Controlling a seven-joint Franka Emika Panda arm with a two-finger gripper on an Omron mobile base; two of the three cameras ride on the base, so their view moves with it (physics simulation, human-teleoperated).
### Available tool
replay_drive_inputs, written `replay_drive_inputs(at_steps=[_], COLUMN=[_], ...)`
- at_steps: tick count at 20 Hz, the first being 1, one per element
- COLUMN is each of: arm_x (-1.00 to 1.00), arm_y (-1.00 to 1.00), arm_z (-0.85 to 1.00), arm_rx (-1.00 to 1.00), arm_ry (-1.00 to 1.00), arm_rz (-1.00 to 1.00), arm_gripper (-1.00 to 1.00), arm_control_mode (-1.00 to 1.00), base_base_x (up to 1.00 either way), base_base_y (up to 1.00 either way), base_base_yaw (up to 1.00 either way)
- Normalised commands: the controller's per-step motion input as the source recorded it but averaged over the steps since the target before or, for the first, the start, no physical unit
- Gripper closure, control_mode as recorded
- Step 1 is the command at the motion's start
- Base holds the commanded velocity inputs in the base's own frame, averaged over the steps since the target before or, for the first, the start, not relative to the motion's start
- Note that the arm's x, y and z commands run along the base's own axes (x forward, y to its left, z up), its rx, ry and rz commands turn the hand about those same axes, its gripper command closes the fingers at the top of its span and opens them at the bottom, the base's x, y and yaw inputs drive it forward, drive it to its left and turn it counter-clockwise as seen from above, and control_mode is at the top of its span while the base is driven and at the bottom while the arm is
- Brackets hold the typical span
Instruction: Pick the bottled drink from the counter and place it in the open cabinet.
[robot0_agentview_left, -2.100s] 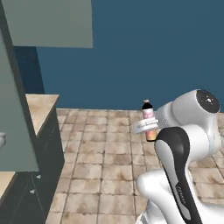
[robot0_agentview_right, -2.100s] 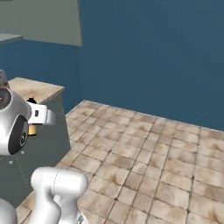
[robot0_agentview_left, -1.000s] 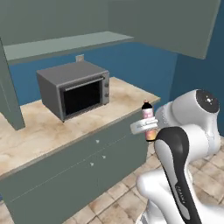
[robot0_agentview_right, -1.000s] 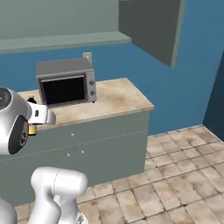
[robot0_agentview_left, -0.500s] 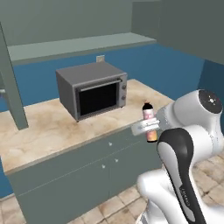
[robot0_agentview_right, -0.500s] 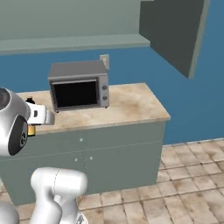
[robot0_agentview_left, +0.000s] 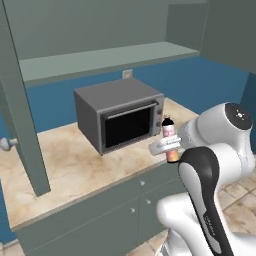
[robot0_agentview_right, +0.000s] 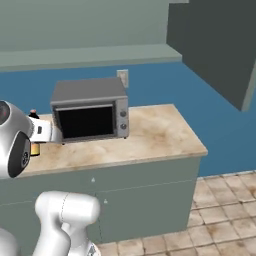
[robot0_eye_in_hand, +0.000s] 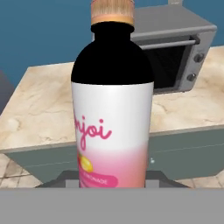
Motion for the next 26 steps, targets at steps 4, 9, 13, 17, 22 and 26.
replay_drive_inputs(at_steps=[4, 9, 13, 17, 22, 26], arm_x=[0.0, 0.0, 0.0, 0.0, 0.0, 0.0], arm_y=[0.0, 0.0, 0.0, 0.0, 0.0, 0.0], arm_z=[0.0, 0.0, 0.0, 0.0, 0.0, 0.0], arm_rx=[0.0, 0.0, 0.0, 0.0, 0.0, 0.0], arm_ry=[0.0, 0.0, 0.0, 0.0, 0.0, 0.0], arm_rz=[0.0, 0.0, 0.0, 0.0, 0.0, 0.0], arm_gripper=[1.0, 1.0, 1.0, 1.0, 1.0, 1.0], arm_control_mode=[1.0, 1.0, 1.0, 1.0, 1.0, 1.0], base_base_x=[0.85, 0.41, 0.04, 0.0, 0.0, 0.0], base_base_y=[-0.01, -0.3, -0.17, 0.0, 0.0, 0.0], base_base_yaw=[0.05, 0.22, 0.25, 0.09, 0.0, 0.0])
